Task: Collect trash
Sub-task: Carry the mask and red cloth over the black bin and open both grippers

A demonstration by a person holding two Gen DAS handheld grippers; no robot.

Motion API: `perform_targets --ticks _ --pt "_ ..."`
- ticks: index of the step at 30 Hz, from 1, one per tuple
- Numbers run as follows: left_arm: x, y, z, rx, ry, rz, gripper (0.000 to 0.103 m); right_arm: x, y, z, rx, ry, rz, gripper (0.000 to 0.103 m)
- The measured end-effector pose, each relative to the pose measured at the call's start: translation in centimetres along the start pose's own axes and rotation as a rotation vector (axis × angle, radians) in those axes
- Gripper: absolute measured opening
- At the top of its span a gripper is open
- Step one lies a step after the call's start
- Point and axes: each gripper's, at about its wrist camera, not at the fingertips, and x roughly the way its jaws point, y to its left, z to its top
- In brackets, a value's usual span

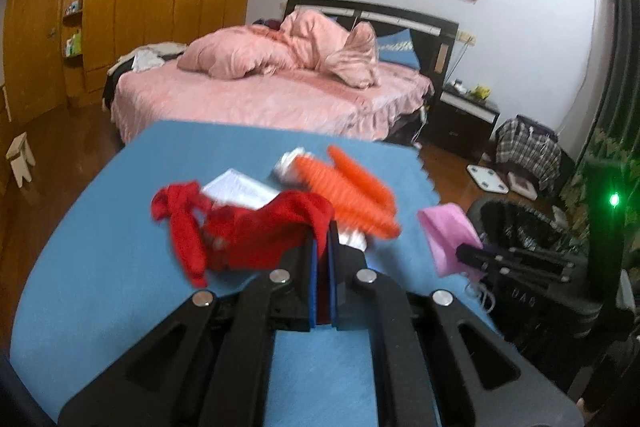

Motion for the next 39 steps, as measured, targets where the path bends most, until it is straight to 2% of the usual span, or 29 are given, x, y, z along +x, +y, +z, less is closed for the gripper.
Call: perform_targets --ticks 6,17,26,39 --pt "-1.3 -2.8 2.7 0.019 -0.074 -0.065 0.004 -1.9 -1.0 1.4 0.016 -0.044 0.003 0.01" --pt "-2.3 -8.1 4.8 0.058 -0.107 -0.223 0.004 -7.7 -5.1 2.9 0.062 -0.133 -0.052 0.01" --pt "0.4 -15.8 4.6 0.117 -0.053 -0.376 0.004 -11.7 -11.7 2.2 0.132 -0.166 -0.183 0.01" --pt "5.6 -25.2 3.4 0.18 0.061 -0.562 0.004 -14.9 -21.0 -1.5 0.26 -0.157 -0.355 0.01"
